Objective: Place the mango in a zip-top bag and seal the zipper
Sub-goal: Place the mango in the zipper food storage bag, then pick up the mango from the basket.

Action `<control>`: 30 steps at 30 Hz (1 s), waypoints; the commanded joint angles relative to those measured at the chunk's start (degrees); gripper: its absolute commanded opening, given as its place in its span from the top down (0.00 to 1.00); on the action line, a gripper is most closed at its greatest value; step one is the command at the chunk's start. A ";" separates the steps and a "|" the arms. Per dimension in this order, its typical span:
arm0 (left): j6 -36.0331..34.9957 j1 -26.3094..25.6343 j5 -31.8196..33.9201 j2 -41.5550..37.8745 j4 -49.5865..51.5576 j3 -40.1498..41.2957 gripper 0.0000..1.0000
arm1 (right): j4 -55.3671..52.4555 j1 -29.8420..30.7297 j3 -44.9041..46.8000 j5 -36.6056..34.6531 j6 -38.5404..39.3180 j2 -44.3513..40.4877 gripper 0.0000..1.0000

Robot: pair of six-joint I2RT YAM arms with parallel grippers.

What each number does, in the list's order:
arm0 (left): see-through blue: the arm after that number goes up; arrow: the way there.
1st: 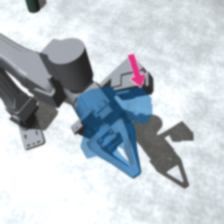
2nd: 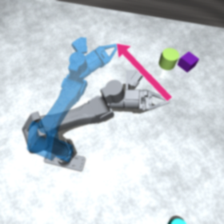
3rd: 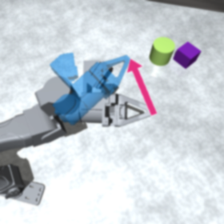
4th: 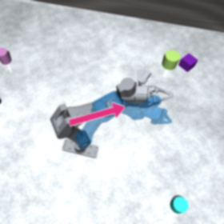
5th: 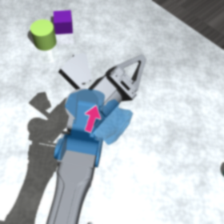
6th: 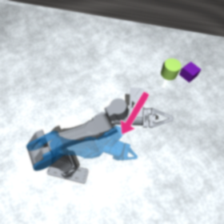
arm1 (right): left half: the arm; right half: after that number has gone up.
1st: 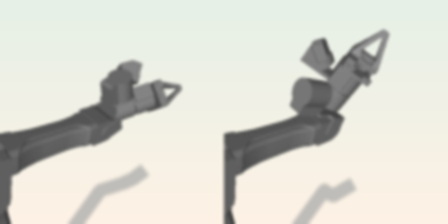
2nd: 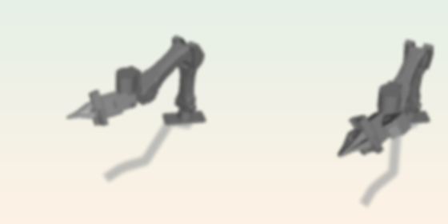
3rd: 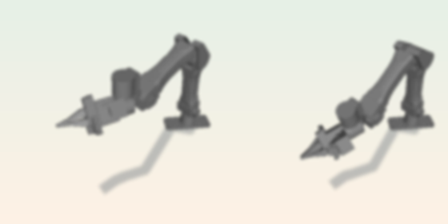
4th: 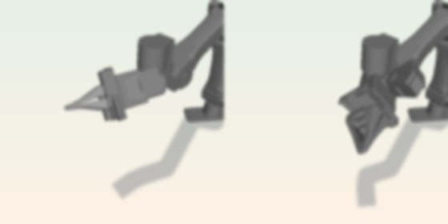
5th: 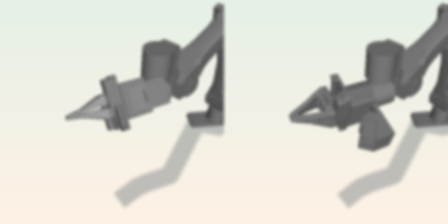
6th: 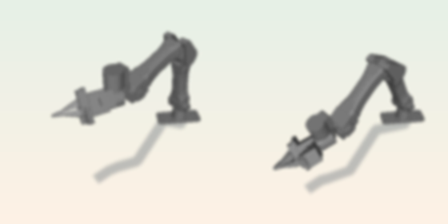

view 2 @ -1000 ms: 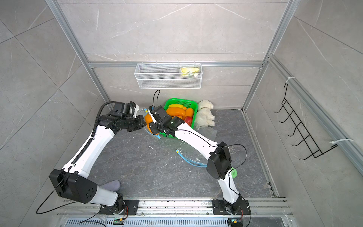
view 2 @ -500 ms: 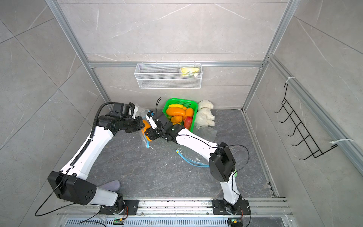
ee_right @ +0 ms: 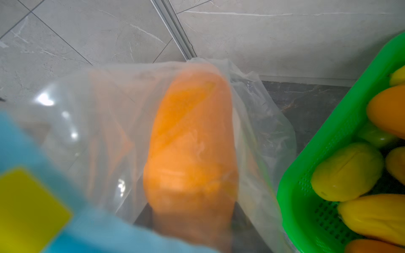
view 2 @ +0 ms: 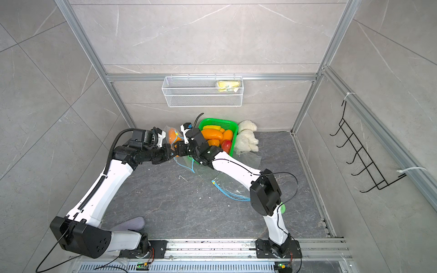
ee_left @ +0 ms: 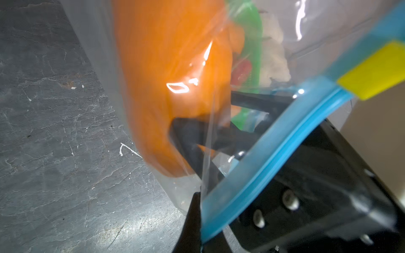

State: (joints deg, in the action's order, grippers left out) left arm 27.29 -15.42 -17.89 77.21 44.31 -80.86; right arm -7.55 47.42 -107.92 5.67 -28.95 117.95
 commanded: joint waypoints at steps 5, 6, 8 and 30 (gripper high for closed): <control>3.23 1.91 3.61 -2.41 0.33 -1.67 1.00 | -3.00 0.34 3.22 1.10 5.03 -5.71 0.34; 3.63 2.49 4.64 -2.46 0.70 -1.67 1.00 | -3.22 0.40 4.50 1.02 5.93 -7.38 0.32; 4.88 4.20 5.08 -2.76 0.67 -1.37 1.00 | -3.72 0.34 6.95 2.23 8.35 -10.72 0.30; 5.66 7.86 0.85 -3.83 -5.82 3.53 1.00 | -22.79 -14.23 -17.88 -15.96 28.56 14.24 0.02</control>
State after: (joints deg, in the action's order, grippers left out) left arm 33.50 -8.16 -15.38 73.08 39.75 -76.25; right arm -21.45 34.00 -116.33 -7.20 -10.39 127.37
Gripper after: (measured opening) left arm 0.048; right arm 0.968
